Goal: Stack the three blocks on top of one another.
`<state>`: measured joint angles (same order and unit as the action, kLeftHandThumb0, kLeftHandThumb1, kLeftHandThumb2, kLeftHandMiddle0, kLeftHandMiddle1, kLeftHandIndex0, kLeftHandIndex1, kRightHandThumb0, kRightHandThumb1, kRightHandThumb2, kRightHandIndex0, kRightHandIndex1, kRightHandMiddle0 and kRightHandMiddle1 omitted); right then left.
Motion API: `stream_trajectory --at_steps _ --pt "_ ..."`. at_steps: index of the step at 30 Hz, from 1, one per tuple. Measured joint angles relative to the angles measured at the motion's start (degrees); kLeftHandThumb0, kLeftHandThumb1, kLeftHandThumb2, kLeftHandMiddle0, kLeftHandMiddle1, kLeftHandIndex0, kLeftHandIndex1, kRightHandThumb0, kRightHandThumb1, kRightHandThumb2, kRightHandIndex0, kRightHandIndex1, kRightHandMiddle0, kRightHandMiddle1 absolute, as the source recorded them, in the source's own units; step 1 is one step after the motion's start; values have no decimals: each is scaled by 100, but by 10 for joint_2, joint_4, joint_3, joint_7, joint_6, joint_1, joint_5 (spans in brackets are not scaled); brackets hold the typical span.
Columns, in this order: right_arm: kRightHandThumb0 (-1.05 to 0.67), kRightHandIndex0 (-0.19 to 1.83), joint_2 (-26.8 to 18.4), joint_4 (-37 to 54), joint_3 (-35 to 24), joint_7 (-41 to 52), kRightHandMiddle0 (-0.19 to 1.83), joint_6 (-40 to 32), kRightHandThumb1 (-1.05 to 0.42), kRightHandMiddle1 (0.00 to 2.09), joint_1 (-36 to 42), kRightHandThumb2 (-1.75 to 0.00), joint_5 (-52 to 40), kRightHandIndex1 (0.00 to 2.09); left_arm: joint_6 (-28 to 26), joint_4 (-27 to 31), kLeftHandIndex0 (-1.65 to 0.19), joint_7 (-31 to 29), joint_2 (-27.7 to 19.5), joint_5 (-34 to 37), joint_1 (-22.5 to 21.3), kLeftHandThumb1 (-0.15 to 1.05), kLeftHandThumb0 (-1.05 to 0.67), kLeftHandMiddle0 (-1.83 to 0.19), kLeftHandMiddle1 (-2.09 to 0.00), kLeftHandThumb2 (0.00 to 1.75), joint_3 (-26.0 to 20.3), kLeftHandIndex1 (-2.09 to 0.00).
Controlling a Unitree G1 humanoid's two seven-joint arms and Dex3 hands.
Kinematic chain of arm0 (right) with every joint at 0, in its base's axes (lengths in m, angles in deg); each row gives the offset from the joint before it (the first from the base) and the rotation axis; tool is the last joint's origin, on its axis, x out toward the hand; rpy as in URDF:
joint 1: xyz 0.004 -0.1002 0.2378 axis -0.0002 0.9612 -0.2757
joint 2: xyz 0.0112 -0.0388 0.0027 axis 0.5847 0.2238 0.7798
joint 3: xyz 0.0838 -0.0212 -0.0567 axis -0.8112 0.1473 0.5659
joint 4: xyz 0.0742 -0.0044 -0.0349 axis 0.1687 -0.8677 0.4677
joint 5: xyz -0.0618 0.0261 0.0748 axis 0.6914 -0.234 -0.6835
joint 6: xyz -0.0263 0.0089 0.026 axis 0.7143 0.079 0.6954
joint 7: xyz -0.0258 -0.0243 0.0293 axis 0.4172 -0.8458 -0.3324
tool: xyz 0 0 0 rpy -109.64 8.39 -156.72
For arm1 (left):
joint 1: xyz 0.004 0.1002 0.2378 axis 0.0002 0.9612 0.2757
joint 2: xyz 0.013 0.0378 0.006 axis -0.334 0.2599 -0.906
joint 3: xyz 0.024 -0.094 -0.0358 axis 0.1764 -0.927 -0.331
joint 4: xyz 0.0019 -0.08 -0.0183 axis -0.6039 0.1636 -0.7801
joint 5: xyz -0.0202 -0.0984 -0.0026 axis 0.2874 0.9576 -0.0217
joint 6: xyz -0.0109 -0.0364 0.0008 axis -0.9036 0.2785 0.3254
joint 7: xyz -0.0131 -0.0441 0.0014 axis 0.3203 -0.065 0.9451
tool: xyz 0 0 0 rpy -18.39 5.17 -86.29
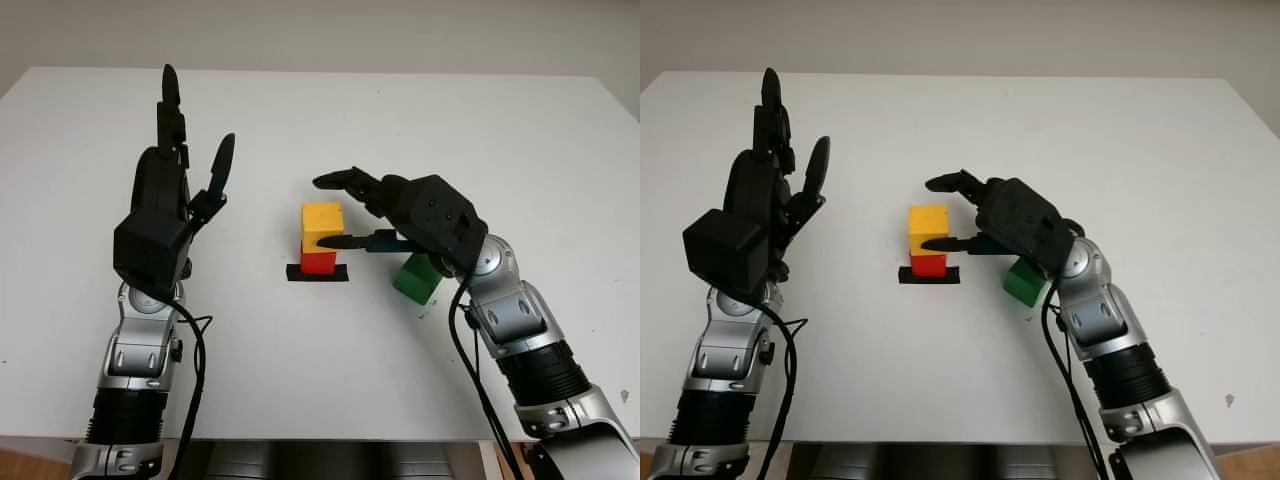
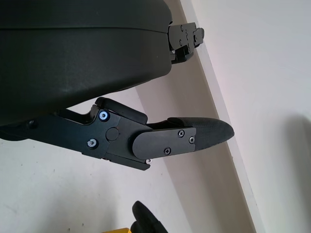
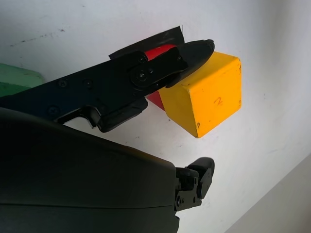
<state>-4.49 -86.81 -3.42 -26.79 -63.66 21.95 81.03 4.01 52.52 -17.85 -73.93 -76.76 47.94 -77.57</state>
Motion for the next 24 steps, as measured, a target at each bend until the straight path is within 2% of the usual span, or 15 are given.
stream_trajectory --at_steps 10,19,24 --pt "-85 -15 -27 15 -14 62 -6 19 -90 19 0 -5 -34 2 10 -1 14 9 0 -8 0 105 -70 15 -6 48 0 -6" --pt "-76 -19 -76 145 -132 118 -6 -65 -90 14 -5 -5 -165 0 10 -1 14 9 0 -5 0 105 -68 14 -6 48 0 -6" --pt "-69 -10 -122 187 -222 116 5 -54 -87 17 -10 -4 -222 6 6 -1 15 7 0 -1 0 105 -70 15 -5 47 -1 -6"
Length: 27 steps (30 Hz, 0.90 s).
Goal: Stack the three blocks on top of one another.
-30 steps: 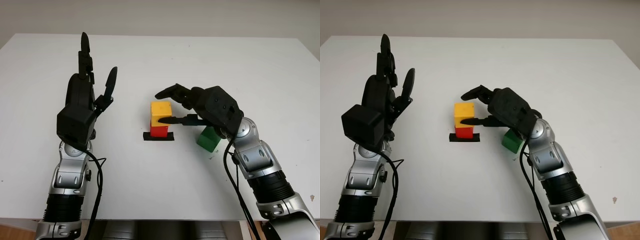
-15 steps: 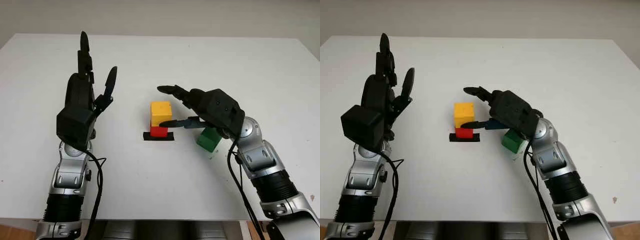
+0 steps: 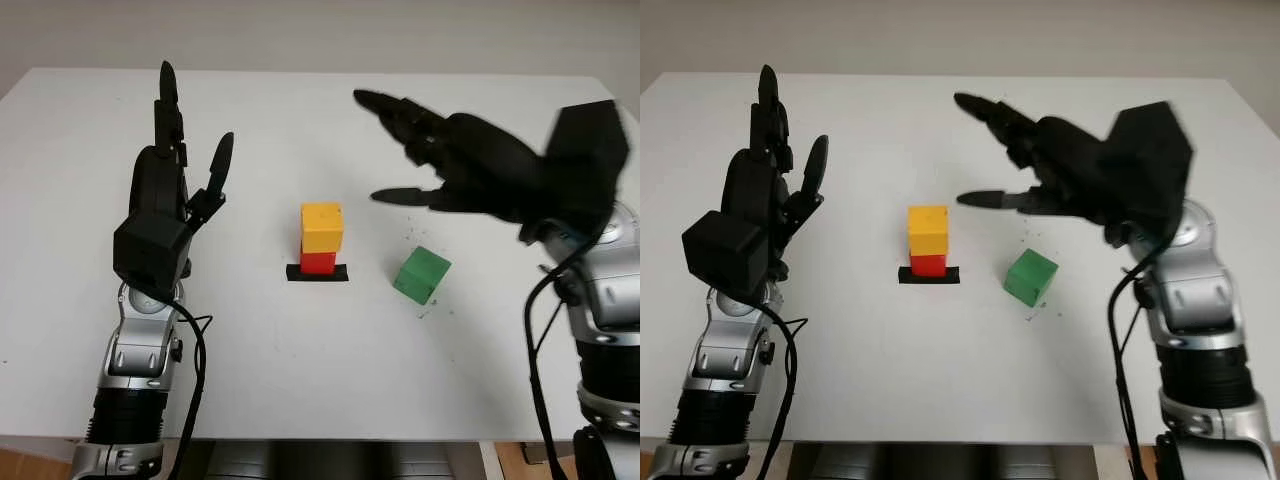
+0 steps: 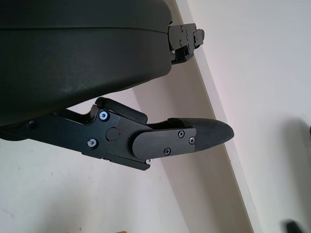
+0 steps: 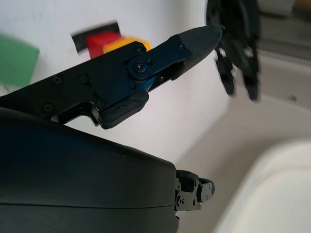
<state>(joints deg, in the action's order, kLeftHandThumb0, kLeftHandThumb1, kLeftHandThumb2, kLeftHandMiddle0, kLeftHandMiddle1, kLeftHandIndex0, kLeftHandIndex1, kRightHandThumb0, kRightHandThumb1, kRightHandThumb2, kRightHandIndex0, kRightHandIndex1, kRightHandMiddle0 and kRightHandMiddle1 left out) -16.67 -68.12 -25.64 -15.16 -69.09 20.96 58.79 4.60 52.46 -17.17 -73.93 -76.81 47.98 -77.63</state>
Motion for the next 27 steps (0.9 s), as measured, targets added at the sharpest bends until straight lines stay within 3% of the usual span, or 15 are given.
stream_trajectory --at_steps 5,10,19,27 --pt "-64 11 -56 -16 -47 -7 32 43 -79 22 -9 -4 -5 12 -2 0 15 -2 0 1 0 105 -69 16 -5 47 0 -5" --pt "-59 42 -138 -90 -35 6 59 179 -76 18 -4 -6 75 11 -3 0 16 -11 -1 8 0 105 -66 17 -5 48 -1 -5" --pt "-61 31 -215 -191 62 23 58 438 -82 10 10 -7 227 2 -6 0 16 -26 -6 19 0 105 -67 17 -5 47 -7 -5" --pt "-55 29 -226 -224 127 -31 59 559 -81 8 -7 -5 336 4 -11 0 17 -32 -6 30 0 105 -69 17 -5 45 -11 -5"
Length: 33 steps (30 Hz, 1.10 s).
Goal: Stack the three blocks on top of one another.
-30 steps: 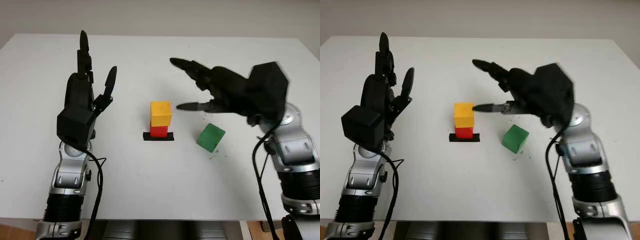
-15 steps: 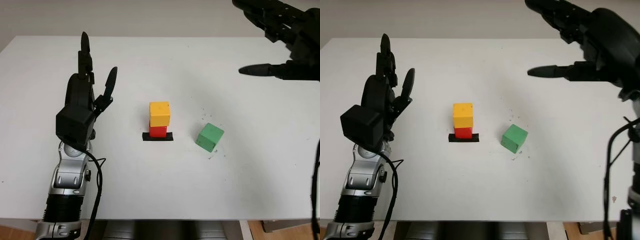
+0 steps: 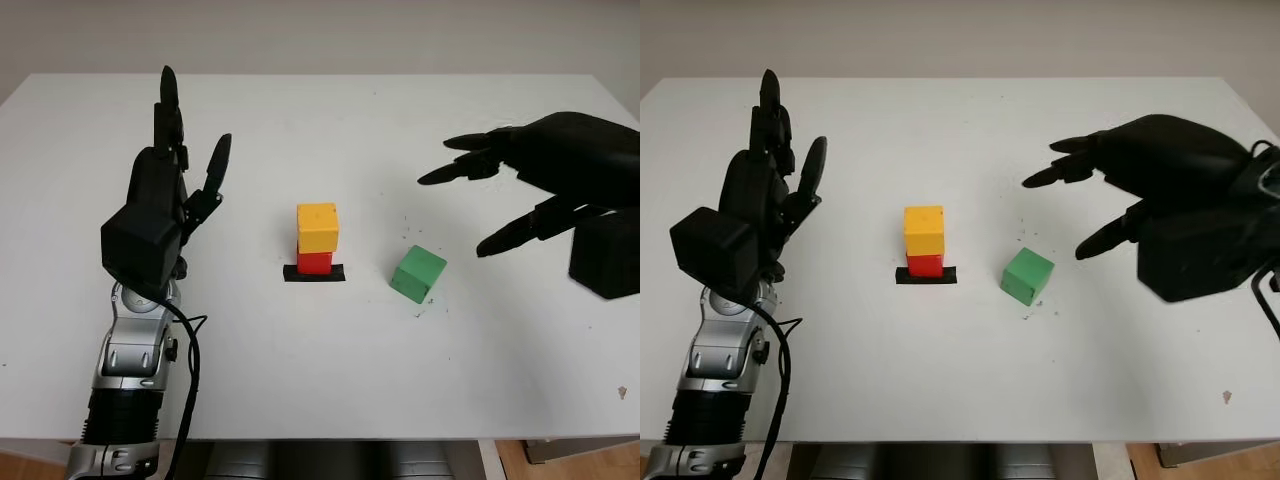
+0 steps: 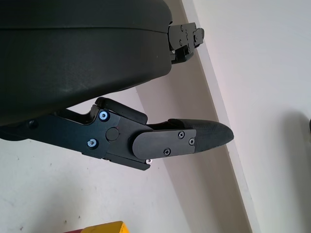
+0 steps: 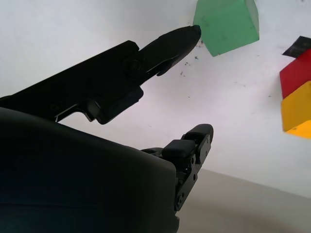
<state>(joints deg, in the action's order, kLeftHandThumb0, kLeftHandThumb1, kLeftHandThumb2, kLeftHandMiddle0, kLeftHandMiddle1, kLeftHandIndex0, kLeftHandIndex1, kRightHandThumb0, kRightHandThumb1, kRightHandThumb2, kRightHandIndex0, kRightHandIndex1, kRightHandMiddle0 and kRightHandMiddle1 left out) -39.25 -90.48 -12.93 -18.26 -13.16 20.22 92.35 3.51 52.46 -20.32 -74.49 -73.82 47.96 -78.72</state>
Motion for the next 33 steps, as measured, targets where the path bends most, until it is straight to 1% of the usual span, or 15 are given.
stream_trajectory --at_steps 8,16,20,27,33 --pt "-55 25 8 -27 42 -46 56 49 -83 6 -18 -6 54 3 1 0 16 -1 -2 -3 0 105 -66 17 -5 46 0 -5" --pt "-57 23 21 -55 74 -82 58 73 -83 7 -25 -6 95 4 11 -4 15 1 -2 -5 0 105 -66 15 -6 45 -2 -6" --pt "-59 23 21 -61 82 -83 58 82 -83 7 -25 -5 103 5 12 -4 15 1 -5 -4 0 105 -68 15 -6 46 -5 -6" --pt "-65 19 16 -61 83 -71 53 86 -83 4 -25 -6 104 4 12 -4 16 1 -6 -6 0 105 -65 16 -5 47 -5 -5" --pt "-68 17 6 -58 83 -54 52 86 -85 4 -25 -6 104 4 12 -4 16 -1 -7 -4 0 105 -69 16 -5 47 -5 -5"
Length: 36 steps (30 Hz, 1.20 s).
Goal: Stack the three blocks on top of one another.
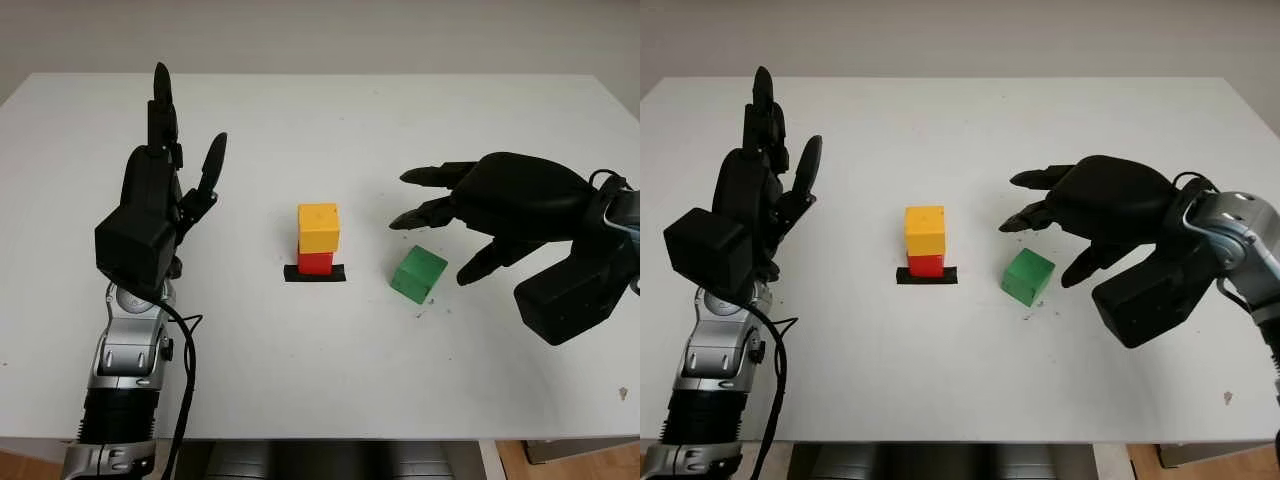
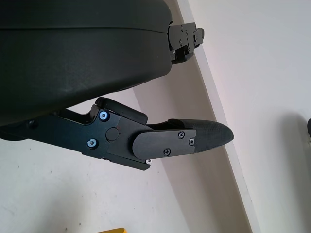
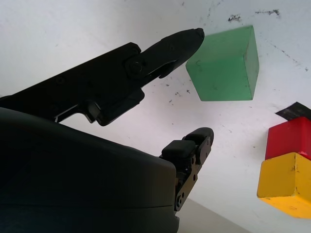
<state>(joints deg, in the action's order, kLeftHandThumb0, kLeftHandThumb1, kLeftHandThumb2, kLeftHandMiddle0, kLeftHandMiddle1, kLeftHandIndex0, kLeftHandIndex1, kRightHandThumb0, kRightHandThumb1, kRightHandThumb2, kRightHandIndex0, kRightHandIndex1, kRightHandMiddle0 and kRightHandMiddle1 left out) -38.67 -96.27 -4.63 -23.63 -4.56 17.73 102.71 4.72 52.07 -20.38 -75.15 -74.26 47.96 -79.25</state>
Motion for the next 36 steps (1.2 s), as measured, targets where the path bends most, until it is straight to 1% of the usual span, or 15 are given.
stream_trajectory --at_steps 8,13,17,23,27,36 --pt "-59 21 7 -3 0 -34 55 2 -84 6 10 -5 -4 6 0 0 16 1 0 -3 0 105 -65 16 -5 47 0 -5" --pt "-55 24 25 -31 1 -81 57 21 -87 6 28 -6 -5 7 -6 3 15 2 0 -2 0 105 -68 15 -6 45 0 -6" --pt "-55 24 30 -55 1 -113 58 40 -87 7 28 -6 2 6 -16 7 14 3 0 -4 0 105 -69 14 -6 45 0 -6" --pt "-58 24 32 -67 15 -125 60 50 -86 9 28 -5 16 6 -9 8 14 5 0 -5 0 105 -66 14 -5 46 0 -6" --pt "-59 26 35 -75 22 -131 61 56 -86 9 27 -5 22 7 -2 8 15 4 0 -5 0 105 -68 16 -5 46 2 -5" --pt "-58 27 35 -96 23 -128 61 61 -85 10 24 -5 21 6 -10 9 15 3 2 -2 2 105 -67 16 -5 47 4 -5"
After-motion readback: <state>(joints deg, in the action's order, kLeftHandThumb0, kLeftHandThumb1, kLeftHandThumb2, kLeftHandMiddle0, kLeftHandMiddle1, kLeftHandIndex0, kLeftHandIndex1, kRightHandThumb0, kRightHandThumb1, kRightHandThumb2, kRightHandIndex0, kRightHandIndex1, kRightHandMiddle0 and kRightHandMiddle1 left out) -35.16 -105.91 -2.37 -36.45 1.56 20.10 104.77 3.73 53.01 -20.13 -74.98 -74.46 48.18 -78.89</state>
